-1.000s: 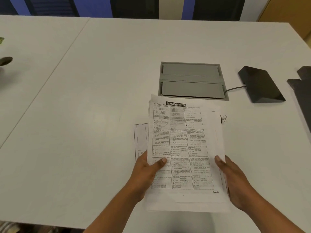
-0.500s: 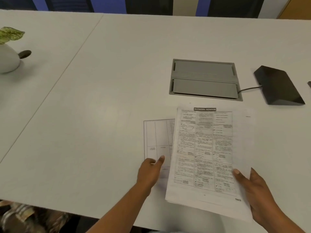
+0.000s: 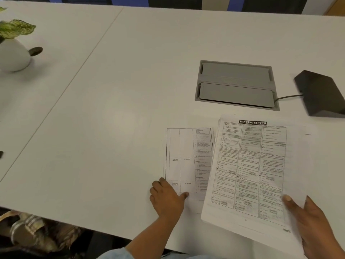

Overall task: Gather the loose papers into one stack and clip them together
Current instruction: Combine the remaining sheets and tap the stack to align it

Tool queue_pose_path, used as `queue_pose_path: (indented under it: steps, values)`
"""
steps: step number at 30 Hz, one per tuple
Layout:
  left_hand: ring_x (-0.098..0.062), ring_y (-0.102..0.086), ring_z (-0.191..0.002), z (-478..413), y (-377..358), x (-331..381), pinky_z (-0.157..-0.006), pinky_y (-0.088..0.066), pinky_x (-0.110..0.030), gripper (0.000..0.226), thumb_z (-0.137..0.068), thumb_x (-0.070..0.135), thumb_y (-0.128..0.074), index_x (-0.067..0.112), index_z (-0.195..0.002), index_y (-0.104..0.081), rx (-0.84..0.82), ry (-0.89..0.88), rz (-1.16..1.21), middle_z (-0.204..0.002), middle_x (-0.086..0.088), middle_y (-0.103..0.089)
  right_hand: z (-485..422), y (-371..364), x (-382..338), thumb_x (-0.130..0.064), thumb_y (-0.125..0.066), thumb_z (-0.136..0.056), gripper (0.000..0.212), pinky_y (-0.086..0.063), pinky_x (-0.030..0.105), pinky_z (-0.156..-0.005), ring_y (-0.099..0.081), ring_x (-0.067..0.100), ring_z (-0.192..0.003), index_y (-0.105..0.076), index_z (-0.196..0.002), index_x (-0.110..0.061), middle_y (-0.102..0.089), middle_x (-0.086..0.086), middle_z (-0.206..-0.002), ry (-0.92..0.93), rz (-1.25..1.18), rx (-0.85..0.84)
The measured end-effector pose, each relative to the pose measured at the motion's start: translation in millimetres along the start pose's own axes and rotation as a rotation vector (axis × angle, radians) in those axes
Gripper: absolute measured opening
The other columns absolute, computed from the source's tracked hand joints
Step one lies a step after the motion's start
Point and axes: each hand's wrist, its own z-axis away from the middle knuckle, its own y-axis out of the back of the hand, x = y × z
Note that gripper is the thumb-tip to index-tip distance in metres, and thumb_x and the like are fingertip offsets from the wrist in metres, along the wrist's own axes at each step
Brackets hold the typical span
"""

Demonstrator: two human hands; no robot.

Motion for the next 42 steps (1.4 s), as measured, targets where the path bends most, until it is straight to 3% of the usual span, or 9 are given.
queue_pose_path:
  steps: [8,12,16,20,24,28,33,37,42]
  values:
    - [-0.028,-0.060,-0.109,-17,14,9,-0.086,-0.054,-0.035,0.103,-0.051,0.047,-0.095,0.008,-0.127,-0.037,-0.163,0.111,0.301,-0.120,-0.012,-0.056,0,4,0,-0.005,-0.050,-0.097,0.023,-0.057,0.017,-0.057,-0.073,0.000,-0.069,-0.064,-0.105,-0.021,-0.077,-0.017,-0.080,-0.015,0.007,0.013]
    - [-0.033,-0.062,-0.107,-22,22,16,-0.085,-0.054,-0.035,0.102,-0.052,0.024,-0.098,0.007,-0.130,-0.035,-0.228,0.198,0.475,-0.128,-0.016,-0.046,1,4,-2,-0.006,-0.051,-0.096,0.022,-0.057,0.017,-0.056,-0.072,-0.001,-0.075,-0.065,-0.101,-0.022,-0.077,-0.017,-0.078,-0.022,0.022,0.023]
    - [-0.033,-0.062,-0.111,-25,19,12,-0.090,-0.055,-0.039,0.083,-0.065,0.023,-0.092,0.007,-0.128,-0.041,-0.246,0.167,0.543,-0.127,-0.014,-0.056,1,4,-2,-0.010,-0.055,-0.093,0.018,-0.058,0.022,-0.061,-0.074,0.007,-0.072,-0.065,-0.104,-0.020,-0.077,-0.018,-0.076,0.006,0.024,0.046]
    - [-0.031,-0.059,-0.122,-31,19,2,-0.102,-0.049,-0.040,0.055,-0.093,0.035,-0.062,0.006,-0.138,-0.050,-0.262,0.163,0.581,-0.136,-0.011,-0.060,-1,4,-5,-0.027,-0.062,-0.070,0.031,-0.059,0.021,-0.066,-0.073,0.000,-0.069,-0.065,-0.100,-0.021,-0.076,-0.021,-0.077,0.009,0.027,0.079]
    - [-0.039,-0.068,-0.104,-41,20,-7,-0.078,-0.062,-0.050,0.042,-0.092,0.018,-0.065,-0.005,-0.125,-0.057,-0.349,0.240,0.805,-0.127,-0.026,-0.063,-2,5,-5,-0.031,-0.066,-0.066,0.033,-0.059,0.019,-0.064,-0.072,-0.003,-0.069,-0.066,-0.098,-0.022,-0.076,-0.021,-0.078,0.013,0.013,0.096]
    - [-0.024,-0.070,-0.084,-37,36,-17,-0.057,-0.061,-0.029,0.028,-0.094,-0.001,-0.060,-0.005,-0.122,-0.060,-0.408,0.238,1.003,-0.102,-0.012,-0.070,-3,8,-9,-0.018,-0.059,-0.086,0.013,-0.056,0.013,-0.057,-0.071,-0.004,-0.064,-0.065,-0.097,-0.021,-0.075,-0.023,-0.072,0.041,0.008,0.101]
    - [-0.028,-0.069,-0.092,-37,63,-39,-0.059,-0.060,-0.026,0.033,-0.094,-0.001,-0.061,-0.004,-0.126,-0.059,-0.383,0.288,1.151,-0.118,-0.018,-0.068,-4,15,-15,-0.024,-0.061,-0.079,0.020,-0.056,0.019,-0.063,-0.072,-0.004,-0.069,-0.066,-0.098,-0.021,-0.076,-0.021,-0.077,0.034,0.010,0.121]
    - [-0.028,-0.070,-0.095,-30,97,-54,-0.072,-0.059,-0.032,0.023,-0.096,0.004,-0.060,0.001,-0.118,-0.064,-0.372,0.234,1.234,-0.110,-0.015,-0.073,-5,20,-15,-0.024,-0.063,-0.076,0.022,-0.056,0.015,-0.059,-0.071,-0.005,-0.073,-0.066,-0.098,-0.019,-0.075,-0.023,-0.078,0.030,0.016,0.133]
    - [-0.028,-0.073,-0.100,-12,130,-55,-0.075,-0.058,-0.033,0.020,-0.096,0.008,-0.060,0.007,-0.114,-0.069,-0.346,0.125,1.275,-0.104,-0.008,-0.078,-5,19,-15,-0.007,-0.053,-0.096,0.027,-0.043,0.036,-0.092,-0.064,0.018,-0.088,-0.059,-0.121,-0.015,-0.076,-0.019,-0.073,0.023,0.025,0.135]
